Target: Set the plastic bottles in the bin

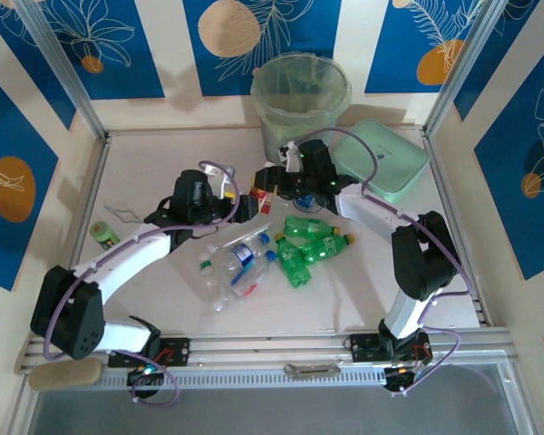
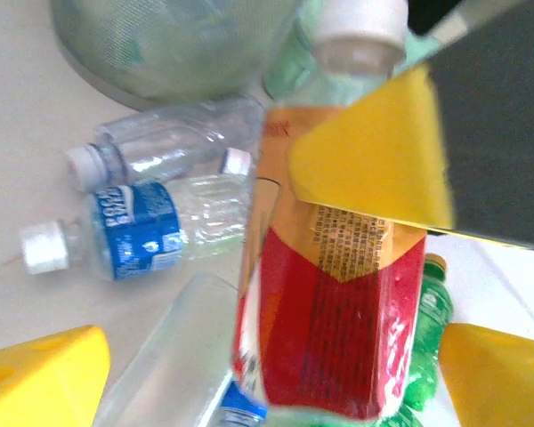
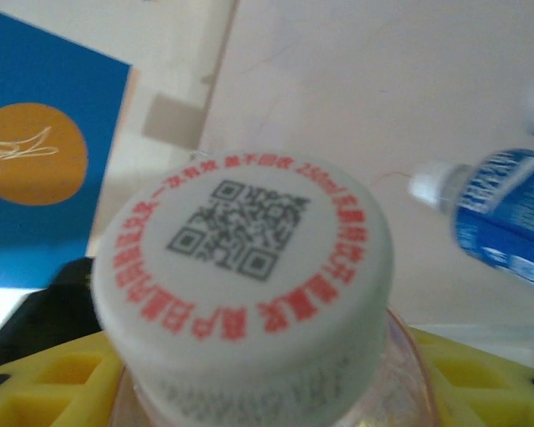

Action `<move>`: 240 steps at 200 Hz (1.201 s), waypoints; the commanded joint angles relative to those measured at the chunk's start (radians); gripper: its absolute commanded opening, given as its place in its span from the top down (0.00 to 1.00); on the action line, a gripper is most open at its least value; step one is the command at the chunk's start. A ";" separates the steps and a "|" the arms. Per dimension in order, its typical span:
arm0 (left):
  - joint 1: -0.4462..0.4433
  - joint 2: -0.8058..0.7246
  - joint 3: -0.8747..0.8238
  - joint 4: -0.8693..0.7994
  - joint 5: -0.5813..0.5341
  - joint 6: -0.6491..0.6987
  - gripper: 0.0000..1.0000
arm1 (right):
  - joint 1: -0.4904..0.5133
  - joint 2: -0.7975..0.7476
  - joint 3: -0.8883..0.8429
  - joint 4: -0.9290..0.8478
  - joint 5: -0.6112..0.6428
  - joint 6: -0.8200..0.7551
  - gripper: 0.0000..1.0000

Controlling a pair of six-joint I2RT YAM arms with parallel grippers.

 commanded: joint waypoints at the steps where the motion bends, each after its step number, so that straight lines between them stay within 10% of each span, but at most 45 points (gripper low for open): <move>1: 0.000 -0.079 -0.058 -0.003 -0.176 -0.001 0.00 | -0.033 -0.064 -0.044 -0.051 0.064 -0.027 0.45; 38: 0.032 -0.155 -0.143 0.016 -0.327 -0.046 0.01 | -0.095 -0.154 -0.080 -0.113 0.136 -0.075 0.45; 121: 0.160 -0.056 -0.188 0.008 -0.239 -0.202 0.01 | -0.185 -0.271 0.110 -0.215 0.290 -0.259 0.44; 240: 0.180 -0.195 -0.340 -0.010 -0.246 -0.194 0.01 | -0.217 0.309 0.998 -0.295 0.352 -0.356 0.44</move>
